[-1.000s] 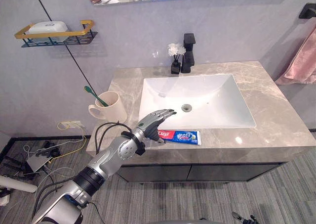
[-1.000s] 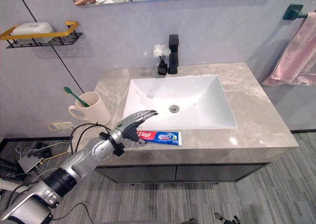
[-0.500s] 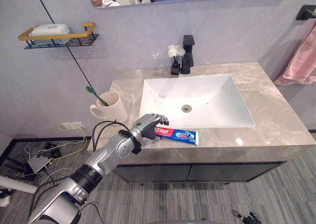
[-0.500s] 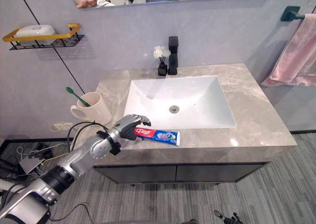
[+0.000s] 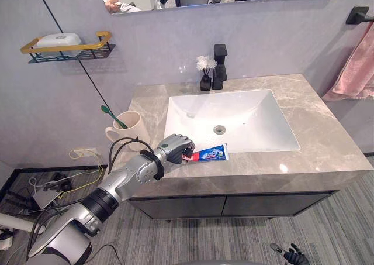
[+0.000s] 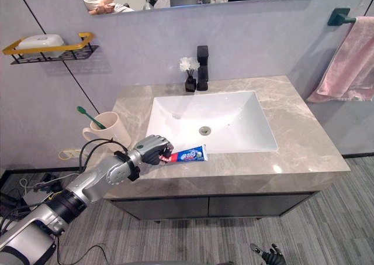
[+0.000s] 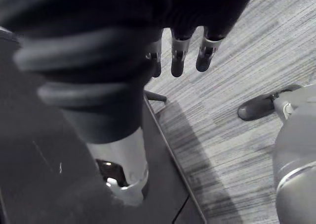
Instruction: Organize washtable
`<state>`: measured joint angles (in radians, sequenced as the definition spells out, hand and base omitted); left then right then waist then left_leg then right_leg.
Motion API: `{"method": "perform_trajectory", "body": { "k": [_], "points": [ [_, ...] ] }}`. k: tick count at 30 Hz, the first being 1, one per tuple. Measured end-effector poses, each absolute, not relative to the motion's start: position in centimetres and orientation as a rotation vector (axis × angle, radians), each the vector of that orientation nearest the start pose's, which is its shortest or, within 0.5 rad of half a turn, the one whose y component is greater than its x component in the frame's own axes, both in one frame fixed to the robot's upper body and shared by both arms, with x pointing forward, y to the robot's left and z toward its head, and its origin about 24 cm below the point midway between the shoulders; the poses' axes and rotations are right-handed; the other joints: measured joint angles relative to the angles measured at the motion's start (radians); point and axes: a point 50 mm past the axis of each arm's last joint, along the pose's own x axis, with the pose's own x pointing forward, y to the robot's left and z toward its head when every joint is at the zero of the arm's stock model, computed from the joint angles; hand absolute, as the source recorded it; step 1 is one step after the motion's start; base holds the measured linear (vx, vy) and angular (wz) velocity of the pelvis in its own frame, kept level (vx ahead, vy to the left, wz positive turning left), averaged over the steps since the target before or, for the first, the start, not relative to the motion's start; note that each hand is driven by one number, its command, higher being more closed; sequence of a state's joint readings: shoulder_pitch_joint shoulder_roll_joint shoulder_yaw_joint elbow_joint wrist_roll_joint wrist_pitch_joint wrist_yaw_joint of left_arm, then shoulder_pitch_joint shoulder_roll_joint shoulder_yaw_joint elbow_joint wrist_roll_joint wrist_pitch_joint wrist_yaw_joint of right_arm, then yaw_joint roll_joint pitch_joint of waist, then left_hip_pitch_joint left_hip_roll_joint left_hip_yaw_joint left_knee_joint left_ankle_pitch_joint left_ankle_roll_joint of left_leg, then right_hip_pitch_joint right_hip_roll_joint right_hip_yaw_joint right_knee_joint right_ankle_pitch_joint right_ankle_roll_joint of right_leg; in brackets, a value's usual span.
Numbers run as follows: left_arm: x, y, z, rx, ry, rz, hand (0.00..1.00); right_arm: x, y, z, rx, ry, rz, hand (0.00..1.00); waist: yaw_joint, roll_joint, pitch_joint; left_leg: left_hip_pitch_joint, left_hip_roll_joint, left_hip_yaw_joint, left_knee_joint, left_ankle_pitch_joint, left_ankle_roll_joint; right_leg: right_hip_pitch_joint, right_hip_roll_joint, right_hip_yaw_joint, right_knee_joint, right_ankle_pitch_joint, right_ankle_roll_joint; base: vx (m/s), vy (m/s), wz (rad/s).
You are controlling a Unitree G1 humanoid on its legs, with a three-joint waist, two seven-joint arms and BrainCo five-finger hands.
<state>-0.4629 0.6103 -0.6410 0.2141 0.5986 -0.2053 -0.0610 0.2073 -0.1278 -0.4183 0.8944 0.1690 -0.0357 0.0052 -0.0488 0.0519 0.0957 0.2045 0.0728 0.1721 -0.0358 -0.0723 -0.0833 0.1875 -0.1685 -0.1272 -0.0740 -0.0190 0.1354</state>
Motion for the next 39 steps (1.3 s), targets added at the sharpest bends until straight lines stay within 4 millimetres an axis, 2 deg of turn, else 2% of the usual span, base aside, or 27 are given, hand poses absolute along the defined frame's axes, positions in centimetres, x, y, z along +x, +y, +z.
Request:
{"method": "perform_trajectory", "body": {
  "k": [5, 7, 13, 17, 20, 23, 28, 32, 34, 35, 38, 39],
  "points": [
    [29.5, 11.9, 7.5, 1.314, -0.36, -0.67, 1.0, 6.1, -26.8, -14.3, 0.221, 0.958, -0.631, 0.0, 0.002, 0.0, 0.0, -0.004, 0.0, 0.0, 0.0, 0.0, 0.0, 0.0, 0.0, 0.0, 0.0, 0.0, 0.0, 0.0, -0.013, 0.0],
    [29.4, 11.8, 8.4, 1.285, -0.386, -0.639, 1.0, 5.5, -27.1, -14.3, 0.238, 0.957, -0.668, 0.0, 0.007, -0.001, 0.0, -0.013, -0.001, -0.002, 0.001, 0.0, 0.001, -0.006, 0.0, 0.0, 0.001, 0.0, 0.0, -0.01, -0.015, 0.01],
    [28.4, 11.6, 13.1, 1.116, -0.576, -0.47, 1.0, 4.2, -28.6, -13.9, 0.281, 0.929, -0.811, 0.0, 0.009, -0.004, -0.001, -0.021, -0.002, -0.001, 0.006, 0.001, 0.001, -0.021, 0.0, 0.002, 0.018, -0.001, 0.0, 0.0, 0.0, 0.0],
    [26.6, 11.7, 16.3, 0.892, -0.721, -0.291, 1.0, 3.3, -28.8, -14.1, 0.317, 0.939, -0.868, 0.0, 0.014, -0.008, -0.003, -0.02, -0.001, 0.0, 0.006, 0.001, 0.002, -0.027, 0.009, 0.008, 0.029, -0.006, -0.003, -0.04, -0.036, -0.03],
    [25.2, 12.3, 16.9, 0.745, -0.747, -0.176, 1.0, 2.8, -28.5, -14.3, 0.336, 0.95, -0.889, 0.0, 0.019, -0.013, -0.006, -0.017, 0.0, 0.003, 0.008, 0.0, 0.002, -0.038, 0.012, 0.015, 0.053, -0.017, -0.007, -0.07, -0.034, -0.05],
    [24.3, 13.1, 16.5, 0.621, -0.718, -0.085, 1.0, 2.1, -28.1, -14.5, 0.372, 0.958, -0.946, 0.0, 0.029, -0.027, -0.019, -0.019, -0.001, 0.005, 0.009, 0.0, 0.003, -0.038, 0.013, 0.016, 0.054, -0.017, -0.007, -0.05, -0.025, -0.01],
    [22.3, 14.7, 16.9, 0.516, -0.721, 0.06, 1.0, 1.9, -28.3, -14.3, 0.382, 0.933, -1.01, 0.0, 0.038, -0.037, -0.03, -0.021, 0.002, 0.007, 0.008, 0.0, 0.003, -0.037, 0.011, 0.017, 0.054, -0.017, -0.007, -0.03, -0.014, 0.0],
    [21.2, 15.5, 17.3, 0.475, -0.731, 0.132, 1.0, 3.6, -30.5, -11.9, 0.308, 0.77, -1.045, 0.0, 0.039, -0.044, -0.033, -0.021, 0.003, 0.011, 0.008, -0.001, 0.005, -0.038, 0.012, 0.018, 0.054, -0.017, -0.007, 0.0, -0.005, -0.01],
    [21.0, 15.8, 17.2, 0.461, -0.721, 0.16, 1.0, 5.5, -32.5, -8.8, 0.23, 0.595, -1.059, 0.0, 0.037, -0.045, -0.035, -0.02, 0.006, 0.019, 0.008, -0.002, 0.005, -0.041, 0.015, 0.022, 0.054, -0.017, -0.007, -0.02, -0.023, -0.08],
    [20.9, 16.0, 17.1, 0.453, -0.715, 0.167, 1.0, 6.1, -32.8, -7.9, 0.213, 0.55, -1.053, 0.0, 0.035, -0.045, -0.039, -0.019, 0.008, 0.022, 0.008, -0.002, 0.005, -0.044, 0.016, 0.024, 0.054, -0.017, -0.007, 0.01, -0.028, -0.11],
    [20.1, 16.5, 16.8, 0.433, -0.689, 0.199, 1.0, 8.7, -34.3, -2.3, 0.052, 0.306, -1.018, 0.0, 0.033, -0.047, -0.055, -0.02, 0.022, 0.033, 0.012, -0.003, 0.003, -0.054, 0.03, 0.031, 0.055, -0.017, -0.007, 0.02, -0.041, -0.09],
    [20.0, 16.6, 16.8, 0.428, -0.686, 0.205, 1.0, 9.1, -34.4, -1.1, 0.023, 0.259, -1.009, 0.0, 0.033, -0.047, -0.055, -0.02, 0.024, 0.035, 0.014, -0.005, 0.001, -0.055, 0.032, 0.033, 0.055, -0.017, -0.008, -0.02, -0.057, -0.11]
  ]
}}
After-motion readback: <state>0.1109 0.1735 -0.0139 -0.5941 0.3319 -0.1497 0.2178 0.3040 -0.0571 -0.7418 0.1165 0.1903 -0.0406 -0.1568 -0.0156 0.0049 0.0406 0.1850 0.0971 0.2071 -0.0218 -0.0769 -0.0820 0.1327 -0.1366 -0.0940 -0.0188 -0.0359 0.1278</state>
